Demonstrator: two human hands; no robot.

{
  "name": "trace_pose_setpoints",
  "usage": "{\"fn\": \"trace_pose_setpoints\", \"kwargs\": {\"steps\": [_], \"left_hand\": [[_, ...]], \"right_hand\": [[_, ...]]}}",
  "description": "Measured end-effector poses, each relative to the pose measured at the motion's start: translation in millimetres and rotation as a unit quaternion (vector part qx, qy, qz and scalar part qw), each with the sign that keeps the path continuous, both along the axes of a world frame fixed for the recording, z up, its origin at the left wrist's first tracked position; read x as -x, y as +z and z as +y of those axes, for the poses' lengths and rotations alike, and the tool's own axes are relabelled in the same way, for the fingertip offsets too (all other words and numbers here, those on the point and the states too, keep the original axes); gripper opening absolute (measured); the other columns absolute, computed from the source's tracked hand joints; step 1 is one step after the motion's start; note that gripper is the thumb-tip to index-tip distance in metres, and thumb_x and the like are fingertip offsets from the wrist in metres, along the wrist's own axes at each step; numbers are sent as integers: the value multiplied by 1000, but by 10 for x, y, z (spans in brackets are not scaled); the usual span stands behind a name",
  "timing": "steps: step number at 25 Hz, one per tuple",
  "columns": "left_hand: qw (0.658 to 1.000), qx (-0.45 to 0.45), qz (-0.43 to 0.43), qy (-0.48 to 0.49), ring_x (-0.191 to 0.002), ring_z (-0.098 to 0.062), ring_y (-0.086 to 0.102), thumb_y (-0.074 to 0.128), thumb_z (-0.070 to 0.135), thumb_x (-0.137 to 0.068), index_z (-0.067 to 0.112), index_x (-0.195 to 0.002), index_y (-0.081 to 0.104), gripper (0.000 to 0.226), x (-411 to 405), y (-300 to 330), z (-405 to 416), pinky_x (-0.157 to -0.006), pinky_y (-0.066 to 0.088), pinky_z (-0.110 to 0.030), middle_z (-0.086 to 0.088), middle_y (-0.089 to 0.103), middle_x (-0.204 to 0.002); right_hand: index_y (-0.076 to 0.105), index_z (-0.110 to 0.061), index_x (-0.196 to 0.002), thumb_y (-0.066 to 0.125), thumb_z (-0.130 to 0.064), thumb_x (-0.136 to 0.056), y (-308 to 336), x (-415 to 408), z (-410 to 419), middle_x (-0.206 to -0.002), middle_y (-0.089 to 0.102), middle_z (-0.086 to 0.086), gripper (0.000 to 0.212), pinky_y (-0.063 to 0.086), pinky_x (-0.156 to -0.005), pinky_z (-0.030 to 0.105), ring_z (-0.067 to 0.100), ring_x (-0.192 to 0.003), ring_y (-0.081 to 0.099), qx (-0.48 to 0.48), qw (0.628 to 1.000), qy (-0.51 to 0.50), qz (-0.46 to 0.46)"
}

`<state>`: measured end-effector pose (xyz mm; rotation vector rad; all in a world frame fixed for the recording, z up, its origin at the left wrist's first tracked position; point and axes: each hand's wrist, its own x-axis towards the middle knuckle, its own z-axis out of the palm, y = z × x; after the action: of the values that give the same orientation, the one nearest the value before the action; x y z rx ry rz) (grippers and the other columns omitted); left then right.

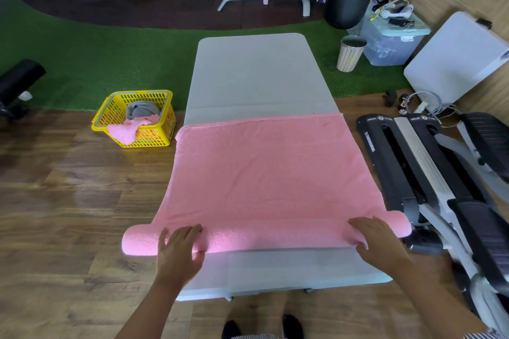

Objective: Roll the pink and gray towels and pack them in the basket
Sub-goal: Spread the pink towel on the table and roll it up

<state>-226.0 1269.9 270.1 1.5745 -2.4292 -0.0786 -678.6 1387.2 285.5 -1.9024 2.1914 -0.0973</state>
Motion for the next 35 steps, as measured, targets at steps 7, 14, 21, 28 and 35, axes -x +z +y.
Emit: {"fn": "trace_pose_setpoints", "kwargs": {"steps": [7,14,21,28,35], "left_hand": [[998,-32,-17,-47,-78,-15,68,47,45,-70,19,-100,67,44,-58,168,-119,-80,53,-45,8,70,-91],[999,-53,-4,7,-83,-15,67,49,49,-72,15,-99,69,48,-106,83,-27,-91,48,-46,7,70,-91],[997,-76,5,-27,-89,-23,68,78,16,-54,10,-104,67,52,-161,-2,-18,-91,48,-48,0,69,-98],[997,-45,-3,60,-113,-27,56,75,34,-57,8,-118,55,69,-409,-31,22,-106,30,-61,-6,58,-118],[998,-11,-19,52,-89,-31,69,81,-8,-48,3,-104,68,58,-382,-37,-42,-86,47,-66,-10,71,-98]], "right_hand": [[51,-22,-128,52,-19,-86,245,80,-186,-130,53,-7,42,36,-107,30,16,-118,50,-92,995,-13,-35],[53,-14,-128,58,-16,-85,-9,87,-16,-129,53,-2,43,15,-116,37,17,-122,47,-9,999,1,-49],[50,-23,-130,57,-30,-84,123,111,-67,-133,52,-8,47,28,-109,28,15,-122,48,-83,996,-23,-20],[59,-11,-117,67,-9,-74,86,108,-33,-116,61,4,44,45,-96,40,27,-105,59,46,999,11,-17],[49,-21,-131,62,-27,-79,-4,215,80,-133,52,-5,54,30,-111,31,17,-123,46,-61,997,-29,-23]]}}
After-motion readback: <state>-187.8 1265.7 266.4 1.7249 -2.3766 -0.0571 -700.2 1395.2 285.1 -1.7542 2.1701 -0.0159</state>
